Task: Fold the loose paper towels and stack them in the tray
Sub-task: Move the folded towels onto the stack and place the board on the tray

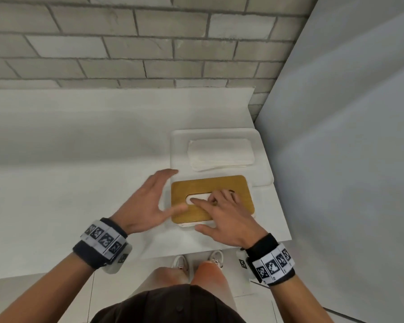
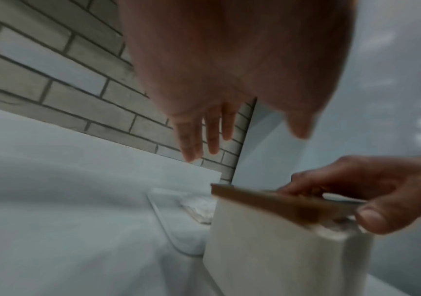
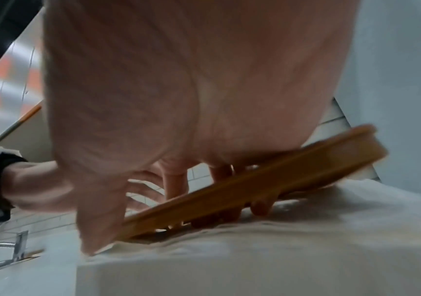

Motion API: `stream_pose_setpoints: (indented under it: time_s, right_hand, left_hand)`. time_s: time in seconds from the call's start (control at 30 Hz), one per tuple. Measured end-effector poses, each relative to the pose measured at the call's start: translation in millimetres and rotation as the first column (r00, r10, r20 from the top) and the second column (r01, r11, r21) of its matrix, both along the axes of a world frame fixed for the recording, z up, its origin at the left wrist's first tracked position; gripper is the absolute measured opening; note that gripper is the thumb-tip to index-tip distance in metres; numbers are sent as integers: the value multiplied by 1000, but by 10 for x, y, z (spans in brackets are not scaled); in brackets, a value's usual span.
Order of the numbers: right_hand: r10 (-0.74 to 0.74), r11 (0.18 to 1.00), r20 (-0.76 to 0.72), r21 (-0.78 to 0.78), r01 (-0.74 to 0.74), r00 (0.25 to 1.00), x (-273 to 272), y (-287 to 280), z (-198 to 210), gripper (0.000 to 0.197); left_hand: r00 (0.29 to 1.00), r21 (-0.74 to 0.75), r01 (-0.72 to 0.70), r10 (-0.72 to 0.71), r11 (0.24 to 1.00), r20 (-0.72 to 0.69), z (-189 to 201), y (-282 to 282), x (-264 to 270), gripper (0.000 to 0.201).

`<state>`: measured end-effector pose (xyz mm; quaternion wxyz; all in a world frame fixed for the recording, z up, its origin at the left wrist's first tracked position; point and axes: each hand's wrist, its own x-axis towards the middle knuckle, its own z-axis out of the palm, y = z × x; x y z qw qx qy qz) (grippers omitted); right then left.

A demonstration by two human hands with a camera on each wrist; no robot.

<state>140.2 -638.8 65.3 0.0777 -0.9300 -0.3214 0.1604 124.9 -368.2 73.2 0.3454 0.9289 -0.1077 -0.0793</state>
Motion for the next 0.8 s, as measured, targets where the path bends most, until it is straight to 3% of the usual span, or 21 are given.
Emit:
stream_pose_setpoints:
  time_s: [0.07,0.1,0.23,0.37,0.43,0.8]
  right_hand:
    - [17,1000,-8,8,-17,1000,-3,-48,-4,76]
    - [27,1000,-1,15,-26,1000,1,-88,10,78]
    - [-14,997,29,70,12,999,119,-302,152,82]
    - [-153,988,-46,-9,152,987,380,-501,164,142]
    - [-203,979,-163,-60,195,966,458,-571,134,155]
    - [-196,980,-175,-4,198,965,395,-722,-9,147]
  left_hand:
    - [982,134,182,-173,974,-75,-79,-105,36,126]
    - [971,201,236,-226,951,-73,-134,-161,67,135]
    - [961,321,273,-273,907,-47,-279,-308,220,137]
    - [956,359,281,-292,890,-23,-277,-390,276,134]
    - [956,373,282,-293,884,-28,-274,-428,260,136]
    - [960,428,232,-277,874,45,-249,-602,73,130]
